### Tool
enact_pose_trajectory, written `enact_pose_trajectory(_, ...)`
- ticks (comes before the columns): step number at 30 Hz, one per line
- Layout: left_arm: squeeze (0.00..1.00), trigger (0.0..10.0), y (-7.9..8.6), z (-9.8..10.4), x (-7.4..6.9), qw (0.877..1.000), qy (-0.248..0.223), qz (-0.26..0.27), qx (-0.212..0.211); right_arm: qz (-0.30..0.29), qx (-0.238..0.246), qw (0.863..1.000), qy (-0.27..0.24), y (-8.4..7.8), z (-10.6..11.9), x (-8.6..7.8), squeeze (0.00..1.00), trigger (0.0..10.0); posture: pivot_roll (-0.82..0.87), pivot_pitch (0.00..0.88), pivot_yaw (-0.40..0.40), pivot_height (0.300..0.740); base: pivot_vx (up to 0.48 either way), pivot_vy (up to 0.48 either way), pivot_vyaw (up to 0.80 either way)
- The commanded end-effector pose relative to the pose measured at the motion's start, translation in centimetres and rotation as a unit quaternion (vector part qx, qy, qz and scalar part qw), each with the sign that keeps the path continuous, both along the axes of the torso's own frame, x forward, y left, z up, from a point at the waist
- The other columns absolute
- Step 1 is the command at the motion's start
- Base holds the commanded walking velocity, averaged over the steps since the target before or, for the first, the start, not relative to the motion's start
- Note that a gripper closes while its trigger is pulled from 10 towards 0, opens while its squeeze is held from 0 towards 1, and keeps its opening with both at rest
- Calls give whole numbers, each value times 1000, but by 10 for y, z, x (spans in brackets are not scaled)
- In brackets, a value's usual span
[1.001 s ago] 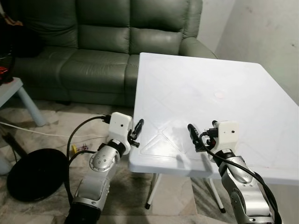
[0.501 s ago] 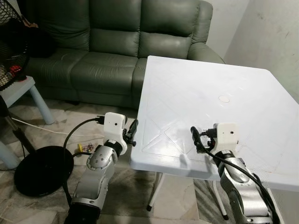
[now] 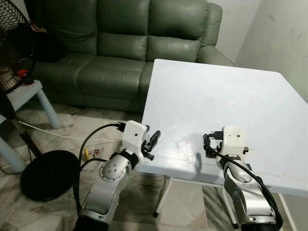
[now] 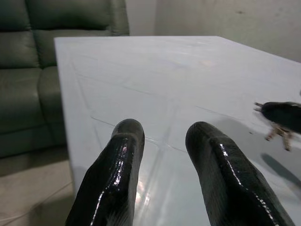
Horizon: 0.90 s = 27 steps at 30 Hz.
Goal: Hang keys on a hook
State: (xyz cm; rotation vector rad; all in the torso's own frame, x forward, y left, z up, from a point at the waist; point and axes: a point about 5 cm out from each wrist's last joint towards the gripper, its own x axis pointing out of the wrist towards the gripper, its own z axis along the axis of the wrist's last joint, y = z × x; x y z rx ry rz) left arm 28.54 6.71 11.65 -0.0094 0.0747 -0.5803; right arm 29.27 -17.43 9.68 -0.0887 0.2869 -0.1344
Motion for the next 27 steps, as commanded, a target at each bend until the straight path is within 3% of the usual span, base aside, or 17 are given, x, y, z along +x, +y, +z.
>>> enact_pose_trajectory(1,0,10000,-2,5,-2,1000,-8,-8,0,-12,-9,1000,6,-2,0,2,0,10000,72,6,-59,740,0,0,0)
enact_pose_trajectory(15,0,10000,-1,7,-3,1000,-2,-4,-10,-20,-28,999,-13,2,4,6,0,10000,73,12,-61,740,0,0,0)
enact_pose_trajectory(18,0,10000,2,7,-2,1000,-2,7,-14,30,-11,997,-68,6,14,6,0,10000,76,14,-64,740,0,0,0)
enact_pose_trajectory(19,0,10000,7,8,0,999,1,24,-27,90,26,989,-111,11,23,1,0,10000,77,13,-65,740,0,0,0)
enact_pose_trajectory(21,0,10000,10,8,2,999,2,36,-33,128,55,980,-142,14,29,-3,0,10000,77,14,-65,740,0,0,0)
enact_pose_trajectory(22,0,10000,13,9,3,998,1,43,-42,144,51,977,-149,15,31,-5,0,10000,77,14,-66,740,0,0,0)
enact_pose_trajectory(23,0,10000,19,11,6,997,-1,59,-56,147,58,980,-123,14,26,-6,0,10000,76,15,-66,740,0,0,0)
enact_pose_trajectory(27,0,10000,27,12,11,995,-6,80,-59,141,73,981,-114,14,25,-4,0,10000,75,17,-67,740,0,0,-547)
